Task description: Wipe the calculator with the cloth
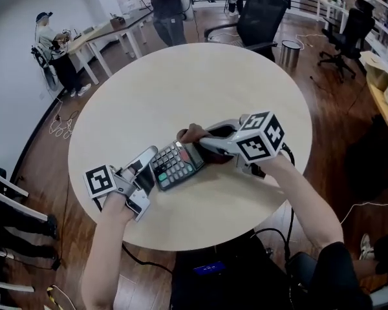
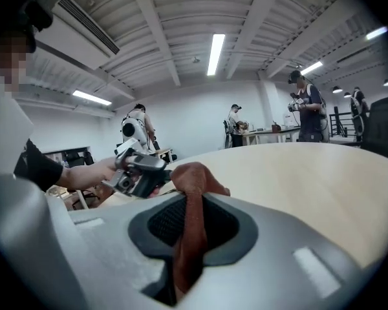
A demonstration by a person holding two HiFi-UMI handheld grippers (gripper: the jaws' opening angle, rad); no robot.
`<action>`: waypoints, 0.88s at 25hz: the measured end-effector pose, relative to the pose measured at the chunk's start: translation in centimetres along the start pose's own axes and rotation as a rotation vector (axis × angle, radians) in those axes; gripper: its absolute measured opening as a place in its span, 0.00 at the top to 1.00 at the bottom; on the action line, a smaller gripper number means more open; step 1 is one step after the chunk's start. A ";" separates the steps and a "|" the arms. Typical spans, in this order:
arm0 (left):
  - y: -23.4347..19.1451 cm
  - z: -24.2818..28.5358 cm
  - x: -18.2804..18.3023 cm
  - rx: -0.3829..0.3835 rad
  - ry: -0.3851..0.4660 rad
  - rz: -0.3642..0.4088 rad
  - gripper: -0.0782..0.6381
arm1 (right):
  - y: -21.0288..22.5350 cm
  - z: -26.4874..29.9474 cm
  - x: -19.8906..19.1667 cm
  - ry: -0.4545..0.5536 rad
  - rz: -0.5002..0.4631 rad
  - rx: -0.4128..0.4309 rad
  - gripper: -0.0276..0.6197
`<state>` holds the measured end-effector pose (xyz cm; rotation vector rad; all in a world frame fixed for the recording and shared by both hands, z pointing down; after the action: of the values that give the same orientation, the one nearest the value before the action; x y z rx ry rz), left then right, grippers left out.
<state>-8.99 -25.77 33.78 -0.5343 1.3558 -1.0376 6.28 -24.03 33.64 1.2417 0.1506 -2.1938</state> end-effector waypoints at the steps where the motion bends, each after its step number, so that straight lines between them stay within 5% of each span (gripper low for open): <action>1: 0.0 -0.1 0.1 0.004 -0.003 0.005 0.71 | -1.1 -0.5 -0.8 -0.006 -0.010 0.029 0.88; 6: 0.5 -0.1 0.4 0.026 -0.023 0.060 0.71 | -4.6 -3.6 -2.0 -0.018 -0.121 0.098 0.88; 12: 1.1 0.0 0.2 0.008 -0.013 0.063 0.71 | 2.5 -1.8 3.4 0.071 -0.050 -0.150 0.88; 17: 0.9 -0.2 0.0 0.044 -0.010 0.079 0.71 | 2.2 2.2 3.8 0.004 -0.049 -0.076 0.88; 22: 0.6 -0.2 0.2 0.053 -0.008 0.088 0.71 | -1.1 0.2 1.3 -0.007 -0.092 -0.055 0.88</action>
<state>-8.98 -25.60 33.10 -0.4357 1.3297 -0.9957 5.06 -23.77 32.48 1.2192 0.2678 -2.2563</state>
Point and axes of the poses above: the fingertips, and each gripper's own axes: z forward along the fingers, y to its right, x out of its top, the point moved 2 cm from there along -z, backward along the fingers, and after that the axes turned 15 degrees about -y, right-handed, at the moved point
